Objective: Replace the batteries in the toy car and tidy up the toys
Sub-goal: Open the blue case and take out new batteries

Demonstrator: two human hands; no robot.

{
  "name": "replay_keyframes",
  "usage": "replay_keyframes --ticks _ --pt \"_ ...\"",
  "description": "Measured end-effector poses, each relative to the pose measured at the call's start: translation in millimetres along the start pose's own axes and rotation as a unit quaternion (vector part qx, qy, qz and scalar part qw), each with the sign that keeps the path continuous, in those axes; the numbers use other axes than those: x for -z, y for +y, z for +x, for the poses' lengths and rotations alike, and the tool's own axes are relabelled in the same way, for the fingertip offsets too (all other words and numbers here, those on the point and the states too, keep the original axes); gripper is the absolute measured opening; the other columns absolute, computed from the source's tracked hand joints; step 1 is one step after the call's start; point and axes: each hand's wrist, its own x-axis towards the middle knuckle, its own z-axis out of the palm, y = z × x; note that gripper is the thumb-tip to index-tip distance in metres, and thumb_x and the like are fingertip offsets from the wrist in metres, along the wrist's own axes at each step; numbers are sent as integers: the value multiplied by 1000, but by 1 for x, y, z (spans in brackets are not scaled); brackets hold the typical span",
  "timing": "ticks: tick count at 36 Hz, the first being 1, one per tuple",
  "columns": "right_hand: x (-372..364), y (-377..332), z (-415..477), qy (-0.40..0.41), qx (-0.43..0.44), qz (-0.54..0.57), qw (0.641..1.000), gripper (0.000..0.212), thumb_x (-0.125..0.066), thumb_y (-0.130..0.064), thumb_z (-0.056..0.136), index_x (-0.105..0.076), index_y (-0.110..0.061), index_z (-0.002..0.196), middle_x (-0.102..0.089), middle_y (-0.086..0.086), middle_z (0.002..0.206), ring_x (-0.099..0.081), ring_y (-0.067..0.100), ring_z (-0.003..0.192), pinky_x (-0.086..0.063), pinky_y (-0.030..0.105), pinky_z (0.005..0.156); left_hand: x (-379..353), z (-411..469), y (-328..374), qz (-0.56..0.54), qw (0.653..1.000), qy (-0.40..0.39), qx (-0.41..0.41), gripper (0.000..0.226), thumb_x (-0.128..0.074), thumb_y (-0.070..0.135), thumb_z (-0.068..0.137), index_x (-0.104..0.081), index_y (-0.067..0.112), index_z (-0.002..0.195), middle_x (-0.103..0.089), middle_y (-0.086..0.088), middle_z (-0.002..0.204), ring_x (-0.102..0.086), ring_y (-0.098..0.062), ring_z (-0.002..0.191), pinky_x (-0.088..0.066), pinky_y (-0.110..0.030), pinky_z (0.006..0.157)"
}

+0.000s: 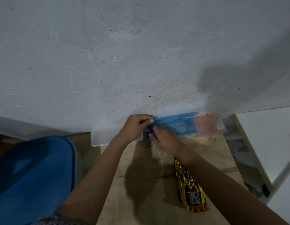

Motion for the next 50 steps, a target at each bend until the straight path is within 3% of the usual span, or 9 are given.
replay_keyframes --ticks 12,15,22,28,34,38,43,45,50 --pt "-2 8 3 61 30 25 997 27 -37 -27 99 -53 -5 99 -65 14 83 -61 28 70 -38 30 58 1 -1 0 -12 1000 -16 -9 27 -59 10 91 -64 6 116 -61 9 108 -56 2 99 -39 1 82" --pt "-1 8 0 82 43 32 995 42 -29 -36 94 -57 -5 94 -65 13 77 -61 26 67 -39 27 61 1 -1 0 -10 1000 -20 -10 27 -59 10 91 -64 6 116 -61 9 108 -56 5 96 -38 2 81" --pt "14 20 -11 148 120 -67 979 33 -41 -28 89 -66 -7 95 -70 6 78 -64 20 67 -34 24 69 1 -1 0 -13 1000 -17 -3 26 -60 13 90 -65 8 116 -63 6 111 -57 -1 101 -40 0 84" --pt "31 33 -21 70 226 -122 964 36 -38 -33 88 -67 -13 92 -70 0 75 -62 12 61 -47 21 60 -1 0 -1 -13 1000 -5 -3 27 -61 12 90 -65 6 115 -65 0 114 -57 -4 104 -39 0 85" --pt "31 29 -27 -57 207 -125 969 51 -22 -40 92 -58 -11 114 -67 8 102 -61 21 87 -36 30 81 -2 -1 -1 -19 1000 -1 2 26 -60 12 90 -66 5 115 -65 -3 116 -56 -6 106 -40 0 84" --pt "28 30 -28 -30 222 -157 962 36 -31 -37 91 -61 -18 99 -69 -2 84 -61 11 68 -31 21 69 -3 -3 -1 -18 1000 12 -1 26 -61 11 90 -66 6 115 -65 -5 117 -56 -4 105 -39 2 83" --pt "25 32 -28 -2 233 -182 955 20 -52 -28 86 -59 -20 104 -64 -5 90 -58 9 74 -30 22 74 -6 -8 -4 9 1000 20 -15 28 -61 11 90 -64 5 116 -65 -5 117 -55 -5 105 -37 3 84" --pt "24 32 -29 19 246 -189 950 29 -68 -25 77 -60 -20 104 -63 -6 91 -58 9 75 -31 22 74 -7 -11 -5 27 999 23 -25 28 -61 11 89 -65 4 116 -65 -6 118 -54 -5 105 -36 4 84" --pt "28 31 -37 10 238 -166 957 36 -70 -25 77 -55 -21 109 -62 -5 96 -58 10 82 -45 25 76 -9 -18 -6 67 995 40 -61 26 -63 10 88 -67 5 113 -66 -8 118 -55 -6 104 -32 5 89"
